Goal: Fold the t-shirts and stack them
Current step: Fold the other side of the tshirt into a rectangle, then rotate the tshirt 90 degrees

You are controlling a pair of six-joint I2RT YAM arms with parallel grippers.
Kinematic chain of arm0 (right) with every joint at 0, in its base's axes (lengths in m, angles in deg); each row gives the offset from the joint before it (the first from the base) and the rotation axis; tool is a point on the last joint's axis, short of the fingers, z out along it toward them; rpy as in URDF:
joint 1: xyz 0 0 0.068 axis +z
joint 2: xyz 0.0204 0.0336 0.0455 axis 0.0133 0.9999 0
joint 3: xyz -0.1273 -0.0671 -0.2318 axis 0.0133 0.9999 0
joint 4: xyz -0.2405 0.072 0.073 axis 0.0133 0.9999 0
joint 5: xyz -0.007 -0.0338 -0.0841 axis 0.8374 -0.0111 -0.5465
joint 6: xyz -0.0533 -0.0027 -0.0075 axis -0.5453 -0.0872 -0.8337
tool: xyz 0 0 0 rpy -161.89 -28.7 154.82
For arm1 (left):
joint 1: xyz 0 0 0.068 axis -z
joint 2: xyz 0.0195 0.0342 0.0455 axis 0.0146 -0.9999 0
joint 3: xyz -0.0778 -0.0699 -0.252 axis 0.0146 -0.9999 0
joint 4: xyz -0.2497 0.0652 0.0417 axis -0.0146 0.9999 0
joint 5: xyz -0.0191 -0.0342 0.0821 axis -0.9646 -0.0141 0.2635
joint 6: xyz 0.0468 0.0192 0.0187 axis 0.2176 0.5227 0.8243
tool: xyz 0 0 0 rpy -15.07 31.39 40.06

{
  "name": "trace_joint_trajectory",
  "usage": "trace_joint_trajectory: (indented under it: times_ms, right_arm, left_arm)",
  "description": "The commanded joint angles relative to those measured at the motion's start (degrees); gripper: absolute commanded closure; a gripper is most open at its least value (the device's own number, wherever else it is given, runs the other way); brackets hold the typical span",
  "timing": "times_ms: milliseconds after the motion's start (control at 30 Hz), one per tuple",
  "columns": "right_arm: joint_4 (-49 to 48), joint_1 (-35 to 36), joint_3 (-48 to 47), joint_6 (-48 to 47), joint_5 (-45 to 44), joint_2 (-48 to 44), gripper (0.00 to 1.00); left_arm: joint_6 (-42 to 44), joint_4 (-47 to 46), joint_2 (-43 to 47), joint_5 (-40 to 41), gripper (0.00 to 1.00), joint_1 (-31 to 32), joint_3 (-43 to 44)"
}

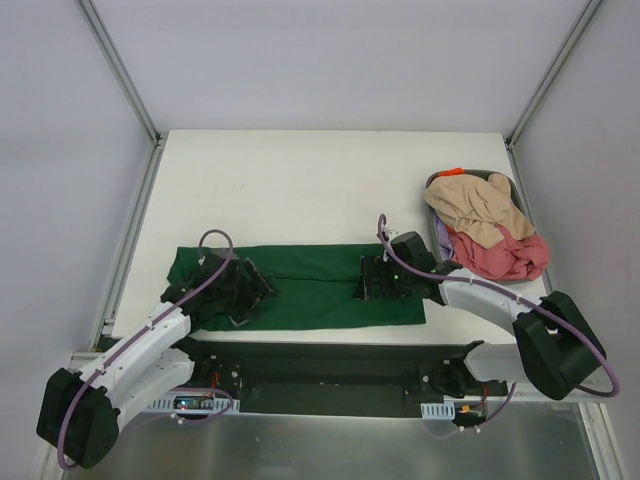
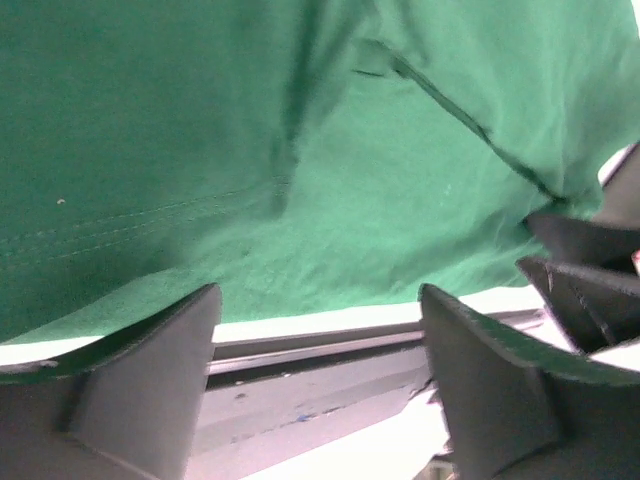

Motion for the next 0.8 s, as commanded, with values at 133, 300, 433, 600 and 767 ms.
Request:
trace_joint_trajectory:
  times_ms: [133, 300, 433, 600, 767]
  right_arm:
    - [5.0, 0.3, 1.4, -1.5, -3.1, -1.2, 0.04]
    - [5.2, 0.3, 1.6, -1.7, -3.3, -1.6, 0.04]
    - [5.3, 0.3, 1.4, -1.8, -3.5, -1.4, 0.04]
    - [5.3, 0.3, 1.3, -1.8, -3.8, -0.9, 0.04]
    - [5.4, 0.3, 1.2, -1.6, -3.3, -1.5, 0.04]
  left_arm:
    - [13.2, 3.4, 2.1, 6.8, 0.01, 0.7, 12.7]
    - [14.1, 10.2, -2.7, 20.6, 0.01, -0.9, 16.0]
    - [13.0, 10.9, -5.2, 18.8, 0.01, -3.5, 12.2]
    - [10.8, 9.1, -6.6, 18.1, 0.01, -5.9, 4.8]
    - [11.2, 4.9, -10.1, 17.7, 0.01, -9.7, 0.8]
